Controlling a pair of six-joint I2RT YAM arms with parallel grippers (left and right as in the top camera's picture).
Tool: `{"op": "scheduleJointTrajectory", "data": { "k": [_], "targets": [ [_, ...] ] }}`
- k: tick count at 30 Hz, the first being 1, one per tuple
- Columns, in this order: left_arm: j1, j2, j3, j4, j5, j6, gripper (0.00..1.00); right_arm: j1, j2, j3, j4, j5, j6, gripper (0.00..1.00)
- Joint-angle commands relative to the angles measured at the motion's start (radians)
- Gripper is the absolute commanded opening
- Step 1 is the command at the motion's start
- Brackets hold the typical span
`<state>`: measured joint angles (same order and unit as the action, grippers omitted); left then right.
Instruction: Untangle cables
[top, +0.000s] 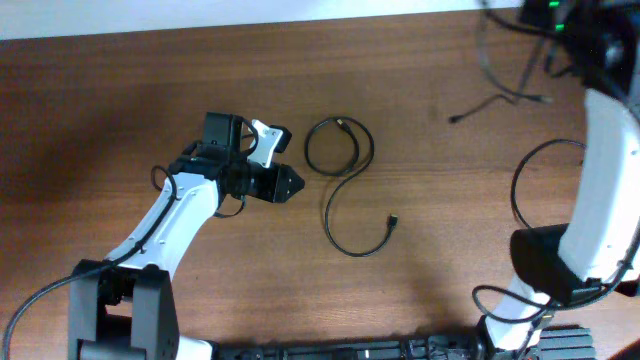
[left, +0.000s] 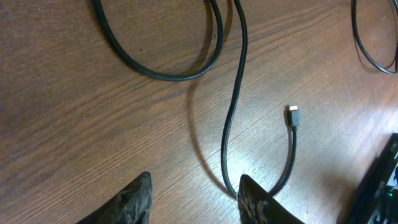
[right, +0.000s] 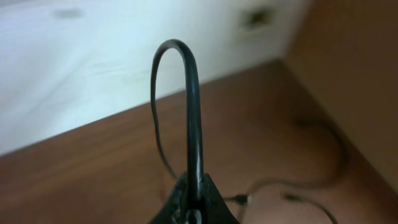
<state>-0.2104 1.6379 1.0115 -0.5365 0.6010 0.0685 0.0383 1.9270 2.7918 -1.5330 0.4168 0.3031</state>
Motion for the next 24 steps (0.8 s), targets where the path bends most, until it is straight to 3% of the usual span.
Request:
{"op": "scheduleJointTrajectory", "data": {
  "k": [1, 3, 6, 9, 13, 14, 15, 16, 22, 24],
  "targets": [
    [-0.005, -0.015, 0.004, -0.011, 0.004, 0.015, 0.45, -0.204, 0.034, 0.006, -0.051, 0.007, 0.133, 0.04],
    [-0.005, -0.015, 0.004, -0.011, 0.004, 0.015, 0.45, -0.365, 0.091, 0.001, -0.115, -0.100, 0.133, 0.04],
    [-0.005, -0.015, 0.004, -0.011, 0.004, 0.015, 0.45, -0.469, 0.154, -0.052, -0.166, -0.217, 0.118, 0.04],
    [-0.006, -0.015, 0.004, -0.019, 0.004, 0.015, 0.45, -0.518, 0.170, -0.243, -0.126, -0.230, 0.114, 0.04],
    [-0.006, -0.015, 0.004, -0.026, 0.004, 0.015, 0.45, -0.557, 0.171, -0.315, -0.091, -0.229, 0.114, 0.05],
    [-0.006, -0.015, 0.004, -0.026, 0.004, 0.015, 0.45, -0.577, 0.171, -0.315, -0.087, -0.230, 0.114, 0.74],
    [-0.006, -0.015, 0.004, -0.026, 0.004, 0.015, 0.45, -0.584, 0.171, -0.315, -0.087, -0.230, 0.114, 0.94],
    [-0.006, -0.015, 0.004, -0.025, 0.004, 0.016, 0.46, -0.590, 0.171, -0.315, -0.093, -0.230, 0.114, 1.00],
    [-0.006, -0.015, 0.004, -0.023, 0.004, 0.015, 0.46, -0.589, 0.171, -0.325, -0.143, -0.262, 0.114, 0.99],
    [-0.006, -0.015, 0.004, -0.023, 0.004, 0.015, 0.46, -0.589, 0.172, -0.350, -0.144, -0.380, 0.113, 0.99]
  ]
}}
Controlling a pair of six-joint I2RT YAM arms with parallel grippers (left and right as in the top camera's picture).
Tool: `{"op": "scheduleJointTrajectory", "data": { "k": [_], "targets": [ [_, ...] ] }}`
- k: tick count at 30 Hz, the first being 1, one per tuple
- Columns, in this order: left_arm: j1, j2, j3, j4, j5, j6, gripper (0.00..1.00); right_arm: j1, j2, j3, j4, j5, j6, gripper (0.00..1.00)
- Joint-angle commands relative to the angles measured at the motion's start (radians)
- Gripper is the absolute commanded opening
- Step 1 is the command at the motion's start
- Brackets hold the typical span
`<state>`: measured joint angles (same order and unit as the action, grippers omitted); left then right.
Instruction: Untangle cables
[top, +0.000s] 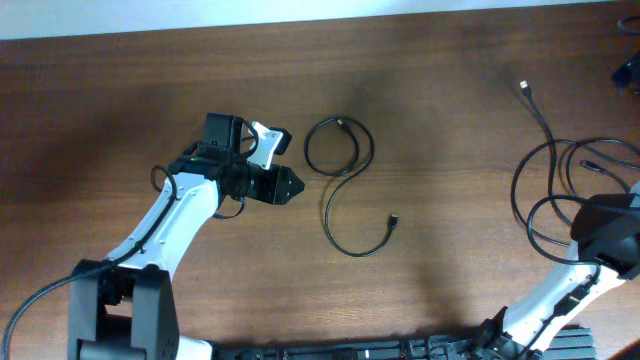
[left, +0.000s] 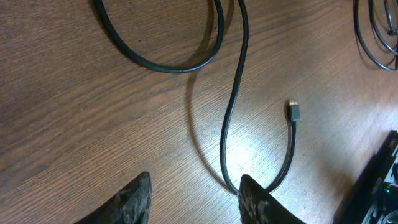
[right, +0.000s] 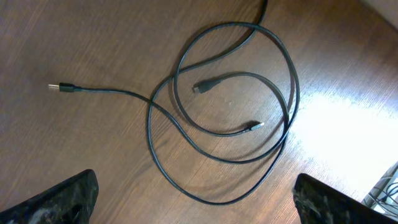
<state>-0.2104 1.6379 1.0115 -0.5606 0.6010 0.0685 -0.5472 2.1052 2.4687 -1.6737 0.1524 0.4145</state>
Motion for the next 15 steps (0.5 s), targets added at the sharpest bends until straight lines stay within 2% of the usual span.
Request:
{"op": "scheduleJointTrajectory", "data": {
  "k": [1, 3, 5, 6, 7, 9, 10, 12, 15],
  "targets": [
    [-0.006, -0.015, 0.004, 0.002, 0.004, 0.015, 0.46, 0.003, -0.006, -0.051, -0.002, -0.226, -0.064, 0.99],
    [-0.006, -0.015, 0.004, 0.005, 0.004, 0.015, 0.46, 0.048, -0.006, -0.121, -0.003, -0.380, -0.205, 0.98],
    [-0.006, -0.015, 0.004, 0.006, 0.003, 0.015, 0.46, 0.143, -0.006, -0.219, -0.006, -0.389, -0.283, 0.99],
    [-0.006, -0.015, 0.004, 0.006, -0.042, 0.011, 0.46, 0.200, -0.006, -0.271, 0.002, -0.389, -0.298, 0.98],
    [-0.006, -0.015, 0.004, 0.003, -0.163, -0.066, 0.46, 0.271, -0.006, -0.328, 0.024, -0.389, -0.312, 0.99],
    [-0.006, -0.015, 0.004, -0.045, -0.529, -0.334, 0.54, 0.414, -0.006, -0.438, 0.093, -0.388, -0.314, 0.99],
    [-0.005, -0.015, 0.004, -0.086, -0.638, -0.443, 0.54, 0.492, -0.006, -0.506, 0.143, -0.388, -0.314, 0.99],
    [0.008, -0.015, 0.004, -0.129, -0.721, -0.488, 0.54, 0.613, -0.006, -0.628, 0.242, -0.389, -0.290, 0.99],
    [0.012, -0.015, 0.004, -0.131, -0.743, -0.487, 0.56, 0.786, -0.006, -0.801, 0.442, -0.388, -0.137, 1.00]
  ]
}}
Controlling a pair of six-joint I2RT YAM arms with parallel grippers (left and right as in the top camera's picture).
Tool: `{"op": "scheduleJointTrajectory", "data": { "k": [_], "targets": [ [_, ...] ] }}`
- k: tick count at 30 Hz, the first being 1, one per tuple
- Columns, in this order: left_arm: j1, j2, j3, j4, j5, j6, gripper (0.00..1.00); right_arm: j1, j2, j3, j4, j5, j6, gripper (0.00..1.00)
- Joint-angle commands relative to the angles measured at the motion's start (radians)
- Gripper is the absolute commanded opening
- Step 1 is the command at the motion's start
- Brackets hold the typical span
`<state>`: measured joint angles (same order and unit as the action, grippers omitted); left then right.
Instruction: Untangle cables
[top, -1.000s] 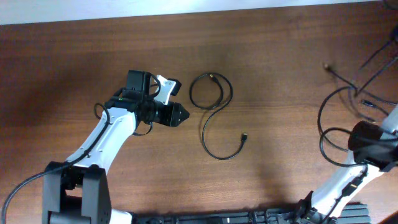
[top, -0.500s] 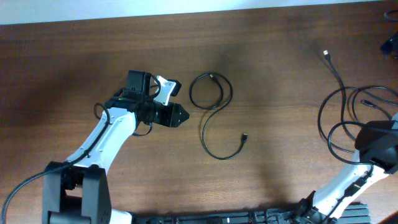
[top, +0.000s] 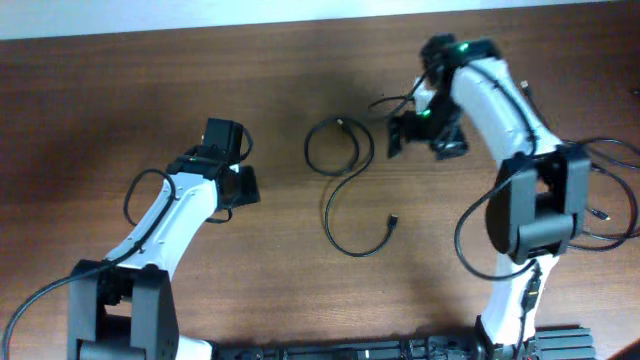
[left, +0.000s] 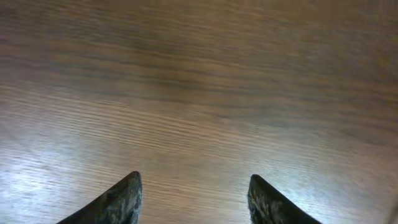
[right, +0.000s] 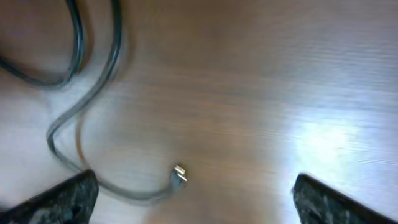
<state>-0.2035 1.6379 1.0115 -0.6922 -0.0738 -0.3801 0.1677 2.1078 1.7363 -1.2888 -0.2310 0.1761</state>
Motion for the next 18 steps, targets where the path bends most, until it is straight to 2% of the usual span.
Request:
{"op": "scheduleJointTrajectory", "data": {
  "k": [1, 2, 3, 7, 10, 12, 13, 15, 17, 18],
  "targets": [
    [0.006, -0.015, 0.004, 0.001, -0.077, -0.039, 0.56, 0.117, -0.008, -0.109, 0.127, -0.005, 0.169, 1.00],
    [0.006, -0.015, 0.004, 0.002, -0.082, -0.039, 0.57, 0.153, -0.008, -0.136, 0.187, -0.004, 0.202, 1.00],
    [0.006, -0.015, 0.004, 0.001, -0.082, -0.039, 0.57, 0.196, -0.008, -0.171, 0.266, -0.004, 0.209, 0.95],
    [0.005, -0.015, 0.003, 0.001, -0.080, -0.039, 0.59, 0.346, -0.008, -0.260, 0.520, 0.018, 0.297, 0.95],
    [0.005, -0.015, 0.003, 0.000, -0.081, -0.039, 0.59, 0.396, -0.008, -0.261, 0.519, 0.140, 0.448, 0.92],
    [0.005, -0.015, 0.003, 0.000, -0.080, -0.039, 0.59, 0.402, -0.008, -0.261, 0.519, 0.155, 0.542, 0.79],
    [0.005, -0.015, 0.003, -0.001, -0.080, -0.039, 0.59, 0.402, -0.008, -0.261, 0.519, 0.154, 0.548, 0.60],
    [0.005, -0.015, 0.003, -0.001, -0.080, -0.039, 0.59, 0.402, -0.008, -0.261, 0.514, 0.154, 0.548, 0.30],
    [0.005, -0.015, 0.003, -0.001, -0.080, -0.039, 0.59, 0.402, -0.008, -0.261, 0.499, 0.154, 0.547, 0.21],
    [0.005, -0.015, 0.003, -0.001, -0.080, -0.039, 0.59, 0.402, -0.008, -0.261, 0.484, 0.151, 0.547, 0.13]
  ]
}}
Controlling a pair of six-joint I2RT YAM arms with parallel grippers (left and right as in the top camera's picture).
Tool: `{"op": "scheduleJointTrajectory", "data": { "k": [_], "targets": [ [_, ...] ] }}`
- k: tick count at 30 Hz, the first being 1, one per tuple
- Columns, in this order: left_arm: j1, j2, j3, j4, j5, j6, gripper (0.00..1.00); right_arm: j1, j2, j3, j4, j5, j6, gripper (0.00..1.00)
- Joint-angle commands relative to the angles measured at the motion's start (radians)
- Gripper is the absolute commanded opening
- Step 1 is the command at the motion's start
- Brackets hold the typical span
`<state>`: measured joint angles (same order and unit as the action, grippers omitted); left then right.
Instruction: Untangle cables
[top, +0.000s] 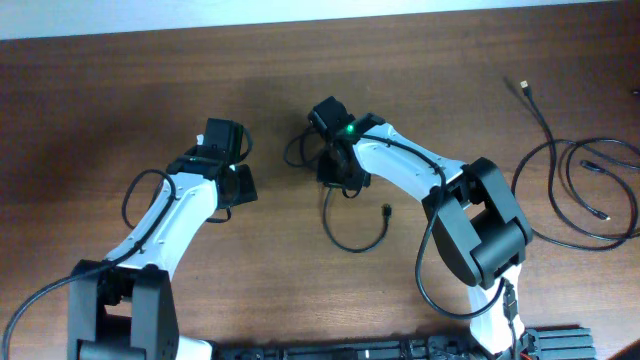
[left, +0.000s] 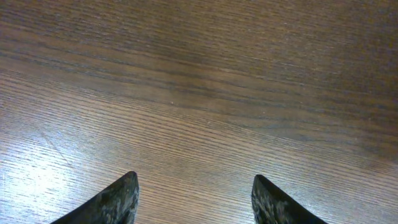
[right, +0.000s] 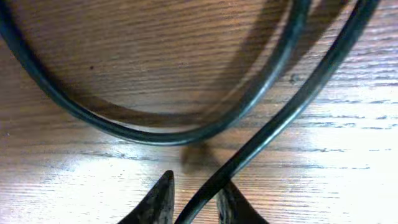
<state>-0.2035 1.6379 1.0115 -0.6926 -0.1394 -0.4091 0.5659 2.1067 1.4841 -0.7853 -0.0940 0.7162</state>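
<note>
A black cable (top: 352, 248) lies mid-table as a small loop with an S-shaped tail ending in a plug (top: 386, 210). My right gripper (top: 338, 175) is down on it just below the loop. In the right wrist view the gripper (right: 196, 202) has its fingers (right: 163, 200) drawn in on the cable's tail (right: 292, 112), with the loop (right: 155, 134) lying just ahead. My left gripper (top: 237, 188) stands open to the left of the cable. Its wrist view shows the gripper (left: 194, 190) over bare wood with nothing between the fingers.
Several more black cables (top: 560, 190) lie in loose loops at the table's right edge, one running up to a plug (top: 523, 87). The table's far edge (top: 300, 25) meets a white wall. A dark rail runs along the near edge (top: 400, 350).
My right gripper was open above the table to the right of the loop. It is now lower and to the left, narrowed on the cable's tail. The left gripper has not moved.
At first my right gripper held a cable up at the far right while the left gripper faced the middle cable. Then the right gripper was open over cables lying at the right edge. Later the left gripper faced bare wood and the right was near the loop, which it now holds.
</note>
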Motion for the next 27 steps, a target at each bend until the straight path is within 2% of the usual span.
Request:
{"op": "scheduleJointTrajectory", "data": {
  "k": [1, 4, 6, 8, 10, 12, 17, 20, 24, 25, 26, 27],
  "targets": [
    [0.005, -0.015, 0.003, -0.001, -0.015, -0.010, 0.60, 0.004, -0.007, -0.009, -0.028, -0.001, 0.006, 0.04],
    [0.005, -0.015, 0.003, -0.005, -0.015, -0.009, 0.60, -0.026, -0.036, 0.019, -0.060, -0.009, -0.086, 0.04],
    [0.005, -0.015, 0.003, -0.006, -0.015, -0.009, 0.61, -0.099, -0.099, 0.136, -0.147, 0.007, -0.204, 0.04],
    [0.005, -0.015, 0.003, -0.006, -0.014, -0.010, 0.60, -0.227, -0.174, 0.328, -0.280, 0.118, -0.223, 0.04],
    [0.005, -0.015, 0.003, -0.006, -0.014, -0.010, 0.60, -0.382, -0.237, 0.522, -0.379, 0.134, -0.275, 0.04],
    [0.003, -0.015, 0.003, -0.005, -0.014, -0.010, 0.60, -0.555, -0.302, 0.613, -0.405, 0.133, -0.274, 0.04],
    [0.003, -0.015, 0.003, -0.005, -0.010, -0.010, 0.61, -0.916, -0.297, 0.610, -0.513, 0.132, -0.264, 0.04],
    [0.003, -0.015, 0.003, -0.005, -0.007, -0.010, 0.61, -1.001, -0.292, 0.591, -0.517, 0.132, -0.264, 0.04],
    [0.003, -0.015, 0.003, -0.005, 0.019, -0.010, 0.61, -1.019, -0.260, 0.591, -0.528, 0.132, -0.267, 0.04],
    [0.003, -0.015, 0.003, -0.005, 0.019, -0.010, 0.61, -1.019, -0.258, 0.591, -0.536, 0.133, -0.268, 0.17],
    [0.003, -0.015, 0.003, -0.005, 0.019, -0.010, 0.62, -1.019, -0.258, 0.591, -0.544, 0.132, -0.268, 0.75],
    [0.003, -0.015, 0.003, -0.005, 0.019, -0.010, 0.62, -1.019, -0.258, 0.591, -0.547, 0.133, -0.268, 0.98]
  ]
}}
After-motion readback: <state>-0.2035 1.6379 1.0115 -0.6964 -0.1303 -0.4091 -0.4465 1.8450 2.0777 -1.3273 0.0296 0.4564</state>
